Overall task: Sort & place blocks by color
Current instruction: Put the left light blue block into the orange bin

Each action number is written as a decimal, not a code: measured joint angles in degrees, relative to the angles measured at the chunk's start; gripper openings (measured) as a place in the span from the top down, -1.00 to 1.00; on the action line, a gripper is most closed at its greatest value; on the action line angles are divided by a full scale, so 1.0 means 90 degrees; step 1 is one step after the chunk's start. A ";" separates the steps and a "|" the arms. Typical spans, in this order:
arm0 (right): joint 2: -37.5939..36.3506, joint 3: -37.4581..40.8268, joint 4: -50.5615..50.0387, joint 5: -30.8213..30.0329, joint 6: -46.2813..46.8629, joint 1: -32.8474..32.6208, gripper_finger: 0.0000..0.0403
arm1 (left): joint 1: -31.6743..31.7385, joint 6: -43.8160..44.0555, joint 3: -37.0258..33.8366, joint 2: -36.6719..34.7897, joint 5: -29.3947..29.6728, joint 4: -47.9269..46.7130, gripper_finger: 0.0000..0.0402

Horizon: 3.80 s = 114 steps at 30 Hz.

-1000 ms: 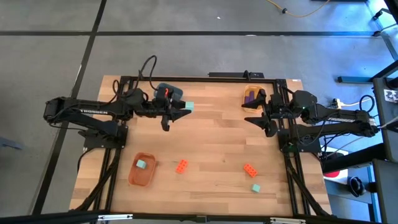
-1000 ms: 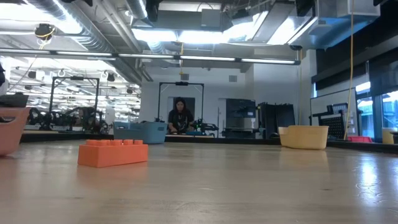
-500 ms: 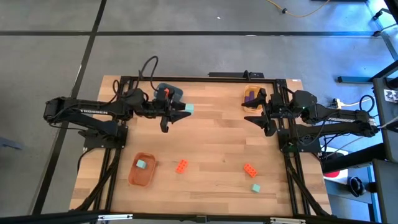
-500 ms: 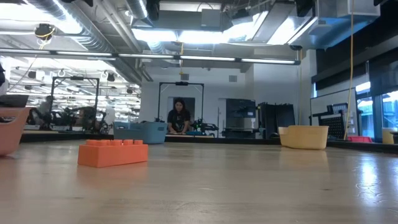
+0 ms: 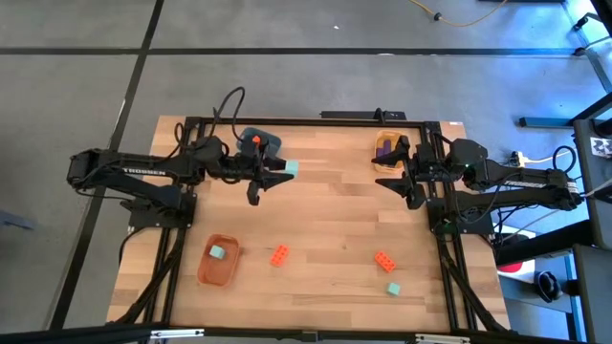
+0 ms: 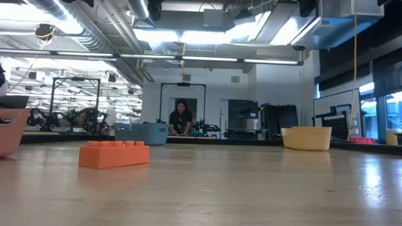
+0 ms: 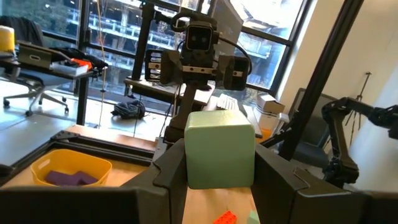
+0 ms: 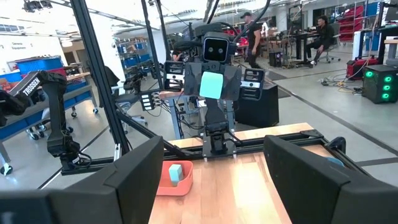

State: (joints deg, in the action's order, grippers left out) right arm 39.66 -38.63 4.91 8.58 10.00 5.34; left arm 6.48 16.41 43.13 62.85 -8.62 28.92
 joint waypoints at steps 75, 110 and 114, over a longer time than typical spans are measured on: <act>0.0005 0.0000 -0.0029 0.0000 0.0050 -0.0001 -0.39 | -0.4611 0.0037 0.1251 0.1664 0.0057 -0.9150 0.35; 0.0005 0.0000 -0.0032 -0.0002 0.0350 0.0000 -0.39 | -0.4855 0.0585 0.0021 0.1661 0.0235 -0.7902 0.34; 0.0005 0.0000 -0.0032 0.0000 0.0342 -0.0002 -0.39 | -0.4855 0.0665 0.0015 0.1661 0.0475 -0.7889 0.34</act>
State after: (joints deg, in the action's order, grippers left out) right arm 39.70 -38.63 4.62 8.58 13.08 5.33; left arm -37.21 22.40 43.27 77.80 -4.34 -42.08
